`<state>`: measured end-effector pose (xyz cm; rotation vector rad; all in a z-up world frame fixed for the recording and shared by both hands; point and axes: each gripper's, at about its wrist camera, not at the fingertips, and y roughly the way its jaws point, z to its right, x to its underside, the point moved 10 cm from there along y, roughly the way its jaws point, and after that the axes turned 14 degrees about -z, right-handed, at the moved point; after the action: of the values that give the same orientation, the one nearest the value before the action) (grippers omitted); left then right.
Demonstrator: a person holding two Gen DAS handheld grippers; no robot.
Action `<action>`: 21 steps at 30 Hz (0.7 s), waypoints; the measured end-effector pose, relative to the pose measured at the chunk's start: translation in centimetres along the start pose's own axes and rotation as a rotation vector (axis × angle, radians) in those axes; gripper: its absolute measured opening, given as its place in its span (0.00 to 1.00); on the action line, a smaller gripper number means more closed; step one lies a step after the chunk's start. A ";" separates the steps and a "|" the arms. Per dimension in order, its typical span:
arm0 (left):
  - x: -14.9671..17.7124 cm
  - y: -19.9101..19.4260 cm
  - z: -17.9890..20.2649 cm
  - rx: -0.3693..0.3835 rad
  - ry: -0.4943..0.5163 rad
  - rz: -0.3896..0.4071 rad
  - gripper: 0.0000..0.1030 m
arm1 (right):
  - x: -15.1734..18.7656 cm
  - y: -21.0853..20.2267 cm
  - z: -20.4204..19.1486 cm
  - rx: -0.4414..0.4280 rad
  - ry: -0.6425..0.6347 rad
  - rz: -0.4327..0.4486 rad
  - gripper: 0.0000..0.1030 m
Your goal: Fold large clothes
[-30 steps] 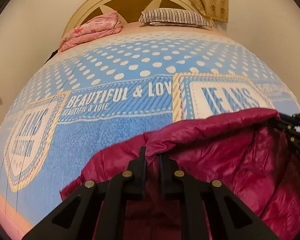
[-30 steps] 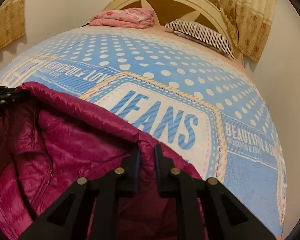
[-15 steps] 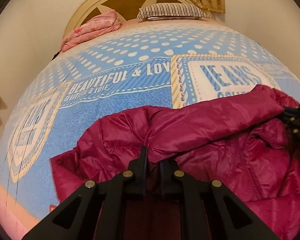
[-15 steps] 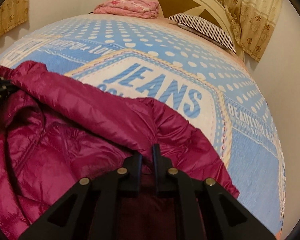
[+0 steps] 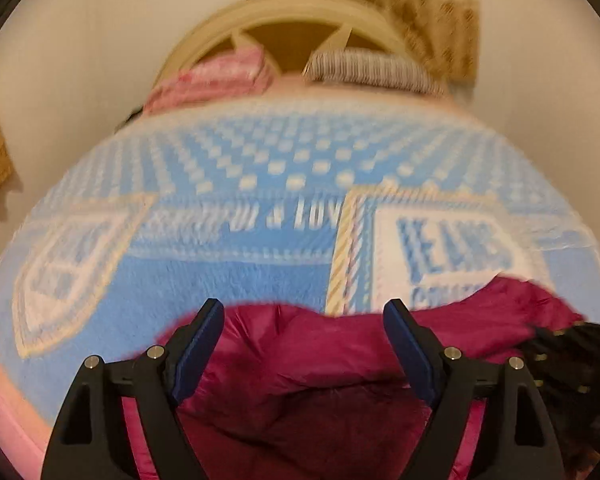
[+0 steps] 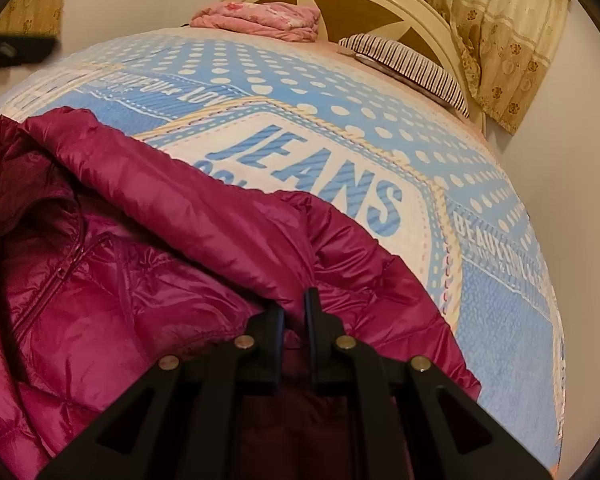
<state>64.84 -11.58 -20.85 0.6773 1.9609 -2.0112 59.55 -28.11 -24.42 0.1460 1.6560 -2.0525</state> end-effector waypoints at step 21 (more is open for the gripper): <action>2.7 2.0 -0.4 -0.024 -0.061 -0.035 0.80 | -4.3 -4.7 -0.4 -0.200 0.205 0.089 0.46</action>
<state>63.52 -10.89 -23.89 0.5727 1.9725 -2.0003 61.14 -25.79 -18.72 0.3656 1.9304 -1.8443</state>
